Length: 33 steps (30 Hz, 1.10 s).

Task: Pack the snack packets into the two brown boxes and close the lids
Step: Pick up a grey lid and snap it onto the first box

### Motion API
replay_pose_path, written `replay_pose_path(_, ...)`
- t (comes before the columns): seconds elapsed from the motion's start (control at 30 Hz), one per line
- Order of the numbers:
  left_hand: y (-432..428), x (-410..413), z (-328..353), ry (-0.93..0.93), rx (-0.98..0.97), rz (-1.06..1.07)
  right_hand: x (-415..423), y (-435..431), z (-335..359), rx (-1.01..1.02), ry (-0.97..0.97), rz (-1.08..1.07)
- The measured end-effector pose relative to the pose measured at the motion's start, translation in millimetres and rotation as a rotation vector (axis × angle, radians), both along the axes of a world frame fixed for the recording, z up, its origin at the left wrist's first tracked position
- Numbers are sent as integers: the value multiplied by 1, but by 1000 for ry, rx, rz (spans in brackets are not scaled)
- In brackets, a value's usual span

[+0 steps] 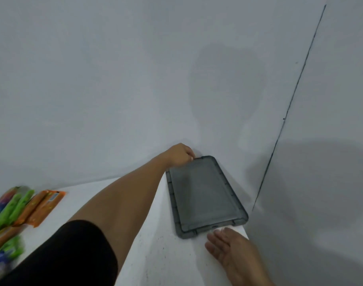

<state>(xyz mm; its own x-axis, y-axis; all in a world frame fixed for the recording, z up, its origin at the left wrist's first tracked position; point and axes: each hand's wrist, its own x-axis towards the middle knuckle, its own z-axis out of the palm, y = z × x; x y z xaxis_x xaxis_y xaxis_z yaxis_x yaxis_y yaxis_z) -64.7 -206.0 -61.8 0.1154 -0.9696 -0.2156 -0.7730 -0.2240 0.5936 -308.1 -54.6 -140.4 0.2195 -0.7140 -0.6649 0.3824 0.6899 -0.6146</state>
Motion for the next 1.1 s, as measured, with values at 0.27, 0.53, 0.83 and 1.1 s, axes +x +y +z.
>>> replay_pose_path(0.27,-67,4,-46,-381,192,-40,3,-22,-1,144,-92,0)
replay_pose_path(0.53,-80,12,-56,-388,215,-58,12,-26,-10,130,-139,14)
replay_pose_path(0.83,-23,37,-5,-191,22,156,10,-5,-14,6,-108,114)
replay_pose_path(1.1,80,92,55,23,-4,385,15,16,-1,-73,-61,148)
